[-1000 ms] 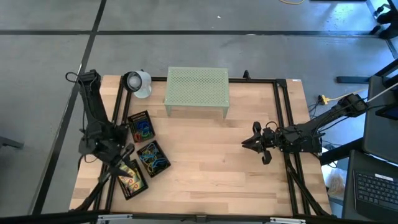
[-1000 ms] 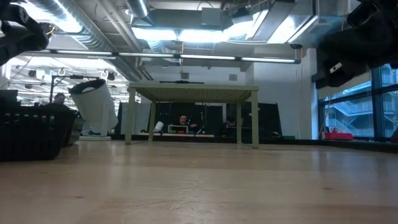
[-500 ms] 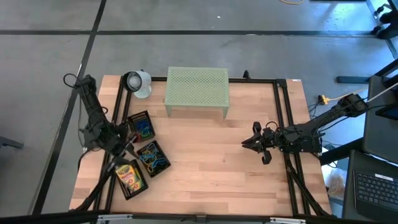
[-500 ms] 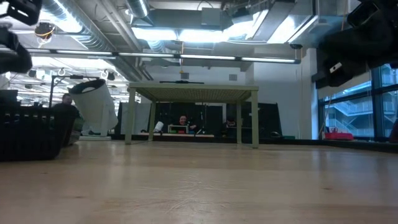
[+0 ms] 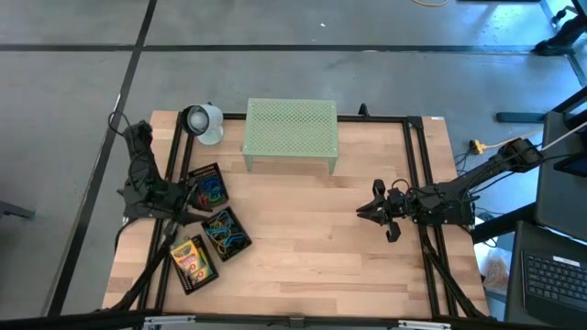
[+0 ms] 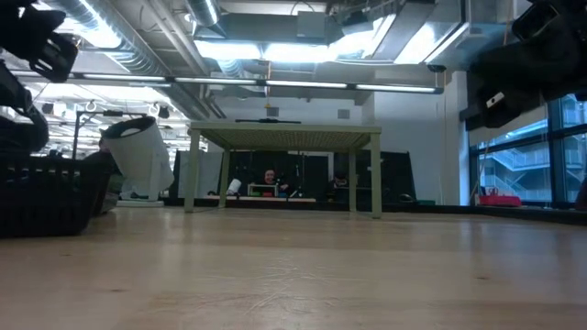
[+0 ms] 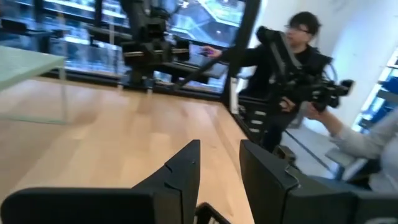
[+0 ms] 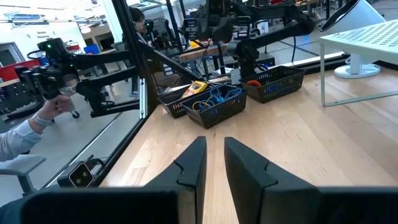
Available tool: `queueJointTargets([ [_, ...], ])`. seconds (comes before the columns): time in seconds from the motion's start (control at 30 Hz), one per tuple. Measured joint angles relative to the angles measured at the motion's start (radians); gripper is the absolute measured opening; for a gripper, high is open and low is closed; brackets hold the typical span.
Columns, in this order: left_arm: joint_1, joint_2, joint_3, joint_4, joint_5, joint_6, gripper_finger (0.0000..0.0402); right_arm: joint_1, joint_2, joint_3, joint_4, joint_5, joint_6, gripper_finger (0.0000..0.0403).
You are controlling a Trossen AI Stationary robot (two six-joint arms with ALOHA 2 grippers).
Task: Pick & Place Office Desk Supplies
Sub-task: Return to Home Position
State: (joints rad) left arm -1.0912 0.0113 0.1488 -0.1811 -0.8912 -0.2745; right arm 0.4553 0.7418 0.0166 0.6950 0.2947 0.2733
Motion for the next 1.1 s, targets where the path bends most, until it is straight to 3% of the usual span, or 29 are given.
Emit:
queueJointTargets([
  [0.27, 0.0, -0.01, -0.016, -0.037, -0.161, -0.006, 0.0103, 0.0, 0.0, 0.0, 0.0, 0.001, 0.002, 0.0061],
  [0.6, 0.0, -0.004, -0.066, -0.021, -0.164, -0.087, 0.0103, -0.001, 0.0, 0.0, -0.001, 0.031, -0.023, 0.0061],
  [1.1, 0.0, -0.002, -0.066, -0.023, -0.164, 0.077, 0.0103, -0.001, 0.0, 0.0, -0.086, 0.031, -0.023, 0.0062],
])
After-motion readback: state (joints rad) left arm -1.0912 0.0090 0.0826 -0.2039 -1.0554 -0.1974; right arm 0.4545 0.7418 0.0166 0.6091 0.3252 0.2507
